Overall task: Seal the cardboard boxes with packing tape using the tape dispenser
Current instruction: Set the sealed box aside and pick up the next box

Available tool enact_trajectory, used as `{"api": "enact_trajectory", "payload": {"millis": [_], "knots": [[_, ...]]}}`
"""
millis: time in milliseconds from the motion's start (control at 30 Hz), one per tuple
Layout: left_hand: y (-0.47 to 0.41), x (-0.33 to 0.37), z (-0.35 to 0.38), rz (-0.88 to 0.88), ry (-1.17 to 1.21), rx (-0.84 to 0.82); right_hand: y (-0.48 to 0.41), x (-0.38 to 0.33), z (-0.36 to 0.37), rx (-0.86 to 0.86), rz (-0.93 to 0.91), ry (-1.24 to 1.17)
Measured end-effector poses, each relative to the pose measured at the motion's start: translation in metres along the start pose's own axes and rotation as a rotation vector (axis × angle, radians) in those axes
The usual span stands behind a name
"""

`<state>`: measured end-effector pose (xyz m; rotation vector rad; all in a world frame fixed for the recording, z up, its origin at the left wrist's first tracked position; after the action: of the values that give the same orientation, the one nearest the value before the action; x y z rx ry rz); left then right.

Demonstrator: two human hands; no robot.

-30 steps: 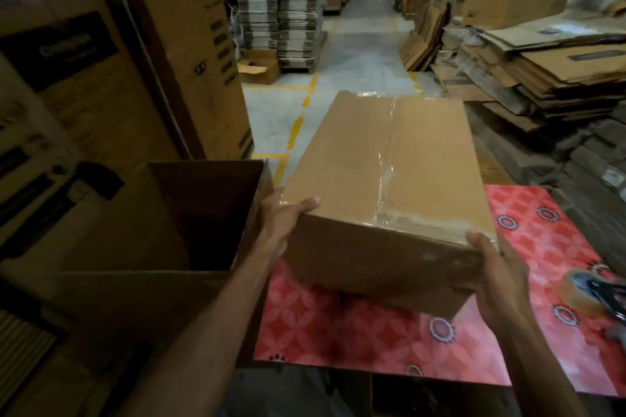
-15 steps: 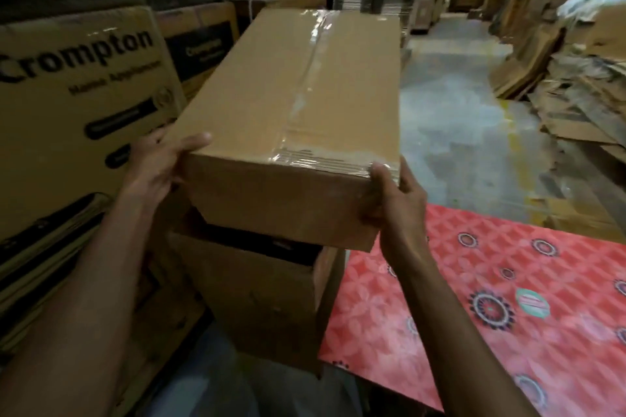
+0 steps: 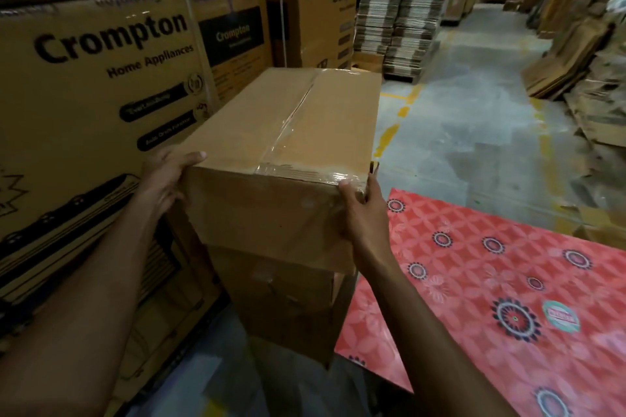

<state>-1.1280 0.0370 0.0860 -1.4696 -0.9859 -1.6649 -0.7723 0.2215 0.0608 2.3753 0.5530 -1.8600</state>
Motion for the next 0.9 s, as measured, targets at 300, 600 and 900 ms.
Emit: {"api": "enact_trajectory", "payload": {"millis": [300,600,900], "knots": [[0.105,0.064,0.118,0.730,-0.507,0.028,0.014,0.018,-0.055,0.080,0.186,-0.044],[0.281,-0.002,0.385,0.560,-0.061,-0.774,0.031,0.058,-0.270,0.508,0.226,-0.069],[0.535,-0.162,0.554,0.171,-0.199,-1.405,0.223,0.145,-0.530,1.009,0.455,0.040]]}}
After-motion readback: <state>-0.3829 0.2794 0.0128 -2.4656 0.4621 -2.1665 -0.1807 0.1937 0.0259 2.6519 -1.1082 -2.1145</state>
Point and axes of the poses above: each hand's wrist, its own y-axis away from the middle knuckle, its own z-axis out of the palm, x = y × z, the point moved 9 cm from there along -y, towards the middle knuckle, and after that the axes turned 12 degrees about y, right-handed, at the moved point
